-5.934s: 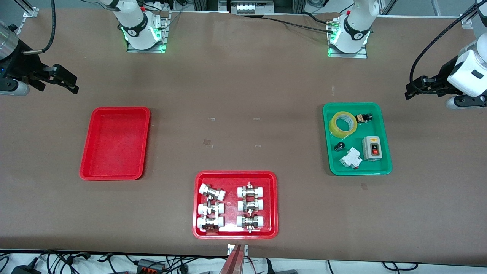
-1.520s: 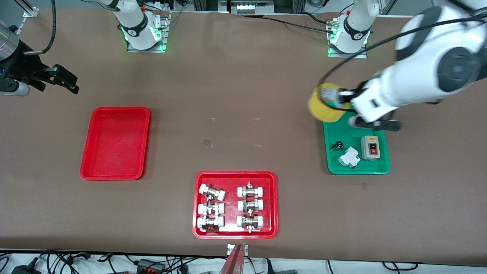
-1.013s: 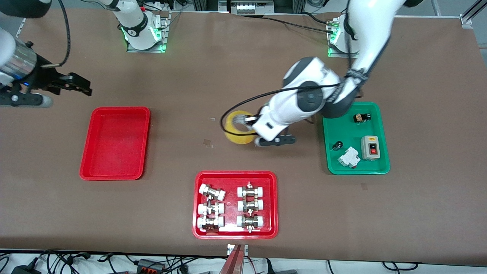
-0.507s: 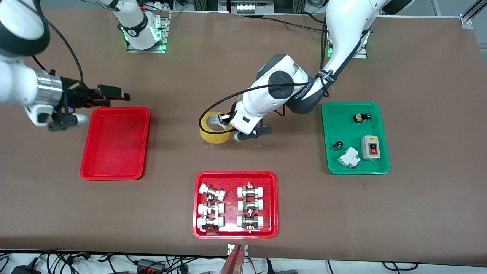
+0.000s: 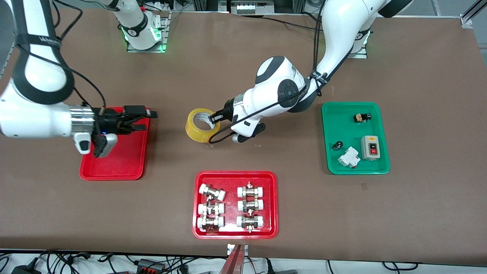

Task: Left arm passes tape to right arm into tray
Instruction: 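Carry the tape toward the right gripper while the right gripper reaches it, then grasp the tape with the right gripper and open the left gripper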

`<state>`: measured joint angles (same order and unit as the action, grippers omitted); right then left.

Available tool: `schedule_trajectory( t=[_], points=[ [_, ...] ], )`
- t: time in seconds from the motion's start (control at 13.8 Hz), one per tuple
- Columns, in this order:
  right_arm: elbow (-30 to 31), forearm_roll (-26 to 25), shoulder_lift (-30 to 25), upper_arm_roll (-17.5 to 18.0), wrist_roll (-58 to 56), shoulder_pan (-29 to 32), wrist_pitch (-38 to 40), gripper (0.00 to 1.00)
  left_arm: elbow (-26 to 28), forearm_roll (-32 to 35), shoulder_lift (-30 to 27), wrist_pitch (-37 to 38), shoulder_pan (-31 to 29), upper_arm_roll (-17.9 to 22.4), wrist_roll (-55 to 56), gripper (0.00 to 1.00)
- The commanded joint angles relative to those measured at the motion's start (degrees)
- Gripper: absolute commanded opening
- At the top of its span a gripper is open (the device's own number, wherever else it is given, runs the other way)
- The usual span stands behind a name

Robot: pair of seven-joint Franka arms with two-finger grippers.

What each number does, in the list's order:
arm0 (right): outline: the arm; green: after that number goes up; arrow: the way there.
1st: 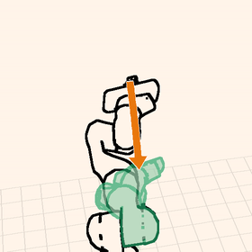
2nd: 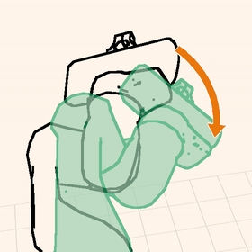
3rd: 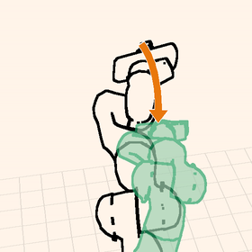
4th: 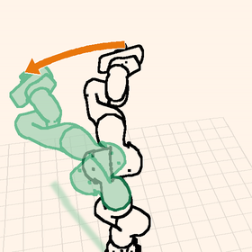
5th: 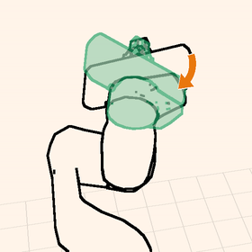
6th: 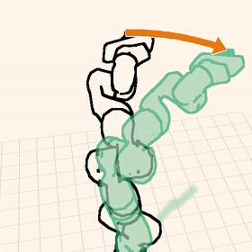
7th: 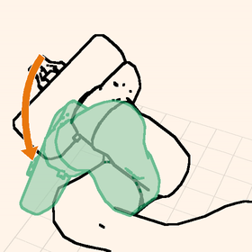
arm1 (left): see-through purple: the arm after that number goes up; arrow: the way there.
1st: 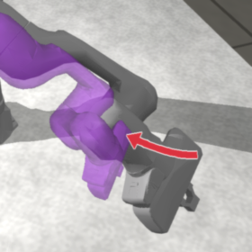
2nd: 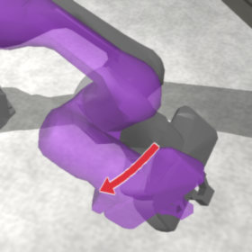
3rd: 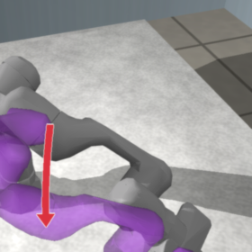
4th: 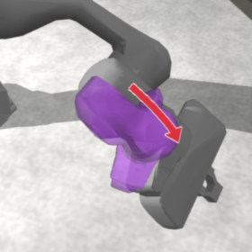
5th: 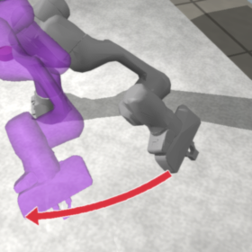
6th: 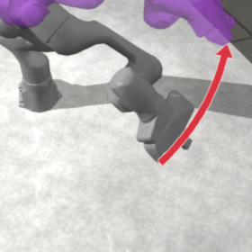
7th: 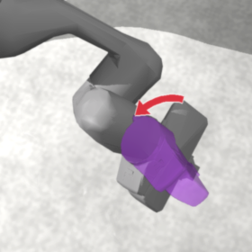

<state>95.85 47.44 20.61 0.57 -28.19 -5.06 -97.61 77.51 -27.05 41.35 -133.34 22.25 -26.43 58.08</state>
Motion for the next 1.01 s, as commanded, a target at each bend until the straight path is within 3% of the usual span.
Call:
schedule_trajectory(
  t=[0.0,0.14,0.43,0.87,0.94],
  points=[
    [2.8,3.4,-1.2,0.0,-1.9,-3.0,-4.9,1.0,-3.6,-1.9,2.9,-2.2,1.3,0.1,-0.1,0.0],
    [4.6,5.7,-1.3,0.0,-2.4,-5.2,-8.9,1.0,-3.8,-1.9,4.1,-5.8,2.3,0.1,-0.1,0.0],
    [7.7,8.3,-0.7,0.0,-7.7,-7.2,-14.3,1.0,-3.9,-3.1,4.2,-6.0,2.2,0.0,-0.2,0.0],
    [7.8,9.7,0.9,0.0,-10.2,-7.8,-16.1,1.0,-3.9,-2.9,4.2,-6.0,2.2,0.1,-0.4,0.01],
    [7.8,9.8,0.9,0.0,-10.2,-7.8,-16.1,0.78,-3.9,-2.8,4.2,-6.0,2.3,0.1,-0.4,0.01]
  ],
)
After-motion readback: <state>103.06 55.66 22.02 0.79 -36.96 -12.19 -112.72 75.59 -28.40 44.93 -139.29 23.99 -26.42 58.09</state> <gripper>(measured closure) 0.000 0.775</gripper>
